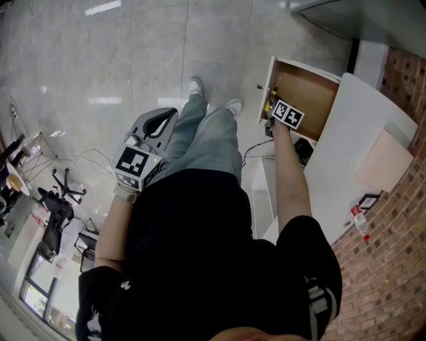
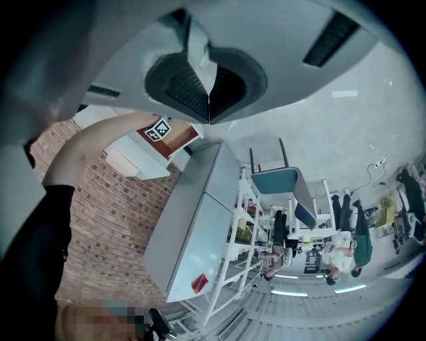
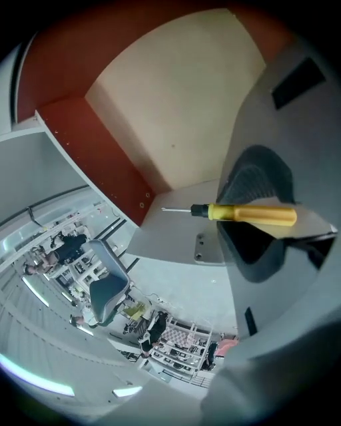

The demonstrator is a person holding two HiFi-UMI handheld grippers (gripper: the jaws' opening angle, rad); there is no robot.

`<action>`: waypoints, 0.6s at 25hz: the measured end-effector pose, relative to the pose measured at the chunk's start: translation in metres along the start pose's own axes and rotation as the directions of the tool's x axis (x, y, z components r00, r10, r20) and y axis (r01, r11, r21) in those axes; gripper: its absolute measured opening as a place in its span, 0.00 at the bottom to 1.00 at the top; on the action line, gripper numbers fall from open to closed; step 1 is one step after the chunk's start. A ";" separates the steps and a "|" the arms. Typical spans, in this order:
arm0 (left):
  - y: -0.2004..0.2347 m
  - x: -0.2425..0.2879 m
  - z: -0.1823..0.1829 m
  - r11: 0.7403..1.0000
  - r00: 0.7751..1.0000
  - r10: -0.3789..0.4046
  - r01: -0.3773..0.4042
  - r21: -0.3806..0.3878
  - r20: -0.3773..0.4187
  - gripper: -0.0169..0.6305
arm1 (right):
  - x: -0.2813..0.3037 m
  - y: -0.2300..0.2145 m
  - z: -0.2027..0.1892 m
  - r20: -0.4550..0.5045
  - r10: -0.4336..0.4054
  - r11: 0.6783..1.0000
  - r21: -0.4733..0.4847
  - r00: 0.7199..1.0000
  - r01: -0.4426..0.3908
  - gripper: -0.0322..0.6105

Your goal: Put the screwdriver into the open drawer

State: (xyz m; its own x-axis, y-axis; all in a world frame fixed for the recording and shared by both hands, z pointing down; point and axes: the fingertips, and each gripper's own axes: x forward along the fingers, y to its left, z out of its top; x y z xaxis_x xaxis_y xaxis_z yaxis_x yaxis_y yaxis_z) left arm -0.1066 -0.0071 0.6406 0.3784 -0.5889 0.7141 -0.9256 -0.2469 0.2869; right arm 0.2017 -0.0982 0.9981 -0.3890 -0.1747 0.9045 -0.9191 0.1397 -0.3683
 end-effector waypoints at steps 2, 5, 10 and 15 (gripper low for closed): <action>0.001 0.001 -0.005 1.000 1.000 -0.002 0.002 -0.011 -0.005 0.03 | 0.007 -0.005 -0.002 -0.013 -0.009 1.000 0.016 1.000 0.009 0.18; 0.001 0.002 -0.012 1.000 1.000 -0.003 0.003 -0.023 -0.014 0.03 | 0.015 -0.009 -0.003 -0.024 -0.011 0.999 0.036 1.000 0.012 0.18; 0.004 0.005 -0.019 0.999 1.000 0.006 -0.007 -0.035 -0.029 0.03 | 0.025 -0.017 -0.001 -0.025 -0.024 0.999 0.035 0.999 0.025 0.18; 0.004 0.009 -0.025 0.999 0.999 0.009 -0.010 -0.037 -0.041 0.03 | 0.036 -0.026 0.002 -0.035 -0.029 0.999 0.032 0.999 0.031 0.18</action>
State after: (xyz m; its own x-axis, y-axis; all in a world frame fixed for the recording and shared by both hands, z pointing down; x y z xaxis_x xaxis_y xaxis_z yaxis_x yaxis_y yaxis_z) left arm -0.1069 0.0059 0.6634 0.3695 -0.5594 0.7420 -0.9291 -0.2120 0.3029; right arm 0.2118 -0.1103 1.0394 -0.3594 -0.1450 0.9219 -0.9321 0.1033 -0.3471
